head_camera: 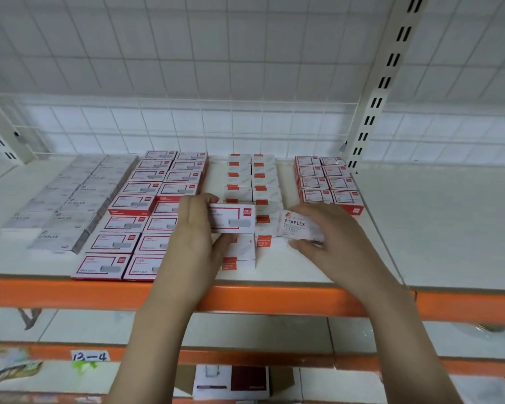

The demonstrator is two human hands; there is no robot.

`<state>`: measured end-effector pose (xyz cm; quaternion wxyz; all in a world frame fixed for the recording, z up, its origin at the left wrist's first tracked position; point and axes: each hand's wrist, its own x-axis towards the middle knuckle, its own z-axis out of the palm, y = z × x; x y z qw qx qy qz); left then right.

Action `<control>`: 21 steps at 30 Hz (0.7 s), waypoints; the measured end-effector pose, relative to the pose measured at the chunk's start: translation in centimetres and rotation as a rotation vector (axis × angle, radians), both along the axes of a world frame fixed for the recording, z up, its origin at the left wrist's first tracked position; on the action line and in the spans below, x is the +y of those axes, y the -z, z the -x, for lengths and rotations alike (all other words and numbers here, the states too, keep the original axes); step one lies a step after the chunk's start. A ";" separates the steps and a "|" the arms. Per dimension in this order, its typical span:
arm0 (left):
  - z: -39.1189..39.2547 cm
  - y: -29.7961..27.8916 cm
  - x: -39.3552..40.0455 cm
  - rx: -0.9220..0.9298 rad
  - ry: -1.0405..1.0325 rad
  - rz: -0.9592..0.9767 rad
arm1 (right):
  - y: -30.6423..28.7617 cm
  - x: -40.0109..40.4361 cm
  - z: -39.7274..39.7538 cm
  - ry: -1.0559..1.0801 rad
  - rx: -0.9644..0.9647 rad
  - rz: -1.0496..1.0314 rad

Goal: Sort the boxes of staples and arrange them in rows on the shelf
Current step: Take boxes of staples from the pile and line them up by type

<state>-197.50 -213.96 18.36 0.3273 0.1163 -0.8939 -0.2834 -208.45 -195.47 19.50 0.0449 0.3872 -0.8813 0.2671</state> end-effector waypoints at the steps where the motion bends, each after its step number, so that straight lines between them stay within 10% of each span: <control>1: -0.1 -0.2 0.1 -0.008 -0.011 0.028 | 0.0 0.1 0.0 -0.003 -0.001 0.000; 21: -1.7 -0.5 -6.5 -0.138 -0.185 0.364 | 0.1 -5.3 0.1 -0.032 -0.028 0.078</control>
